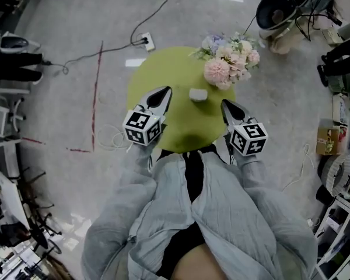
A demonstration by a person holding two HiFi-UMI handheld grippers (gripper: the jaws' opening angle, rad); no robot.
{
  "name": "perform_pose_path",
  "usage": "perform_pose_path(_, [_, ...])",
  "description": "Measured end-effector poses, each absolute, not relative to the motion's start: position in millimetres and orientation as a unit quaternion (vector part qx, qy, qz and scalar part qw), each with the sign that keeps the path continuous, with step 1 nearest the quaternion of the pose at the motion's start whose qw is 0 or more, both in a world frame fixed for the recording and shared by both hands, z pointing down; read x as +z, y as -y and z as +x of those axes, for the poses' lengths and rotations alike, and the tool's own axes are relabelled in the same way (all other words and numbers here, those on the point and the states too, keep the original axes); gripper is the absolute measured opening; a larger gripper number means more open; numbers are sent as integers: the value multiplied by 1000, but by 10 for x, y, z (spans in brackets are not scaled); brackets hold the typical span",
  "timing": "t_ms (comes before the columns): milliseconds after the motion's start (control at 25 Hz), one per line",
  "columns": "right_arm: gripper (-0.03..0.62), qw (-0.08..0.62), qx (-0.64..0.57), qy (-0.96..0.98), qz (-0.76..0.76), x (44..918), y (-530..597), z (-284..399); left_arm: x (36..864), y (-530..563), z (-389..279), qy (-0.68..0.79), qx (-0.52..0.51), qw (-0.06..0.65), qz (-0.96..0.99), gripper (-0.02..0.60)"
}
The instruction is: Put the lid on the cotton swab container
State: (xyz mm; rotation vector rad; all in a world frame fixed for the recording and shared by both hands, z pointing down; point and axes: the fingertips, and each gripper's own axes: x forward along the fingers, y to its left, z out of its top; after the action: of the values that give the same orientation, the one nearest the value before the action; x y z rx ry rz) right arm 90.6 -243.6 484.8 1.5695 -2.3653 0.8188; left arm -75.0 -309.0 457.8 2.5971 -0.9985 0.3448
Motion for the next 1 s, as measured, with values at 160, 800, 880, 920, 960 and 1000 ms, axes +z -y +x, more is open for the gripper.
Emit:
perform_pose_path(160, [2, 95, 255, 822, 500, 4685, 2527, 732, 4478, 2999, -1014, 391, 101, 171, 899, 14])
perform_pose_path(800, [2, 81, 146, 898, 406, 3934, 2547, -2, 3958, 2469, -1414, 441, 15, 141, 886, 14])
perform_pose_path(880, [2, 75, 148, 899, 405, 3901, 2526, -31, 3891, 2447, -1408, 435, 7, 133, 891, 14])
perform_pose_path(920, [2, 76, 146, 899, 406, 3892, 2519, -43, 3877, 2441, -1408, 432, 6, 129, 893, 14])
perform_pose_path(960, [2, 79, 140, 898, 410, 3887, 2513, -54, 3879, 2439, -1409, 429, 7, 127, 894, 14])
perform_pose_path(1000, [2, 84, 132, 897, 413, 3887, 2507, -67, 3891, 2439, -1411, 427, 10, 126, 895, 14])
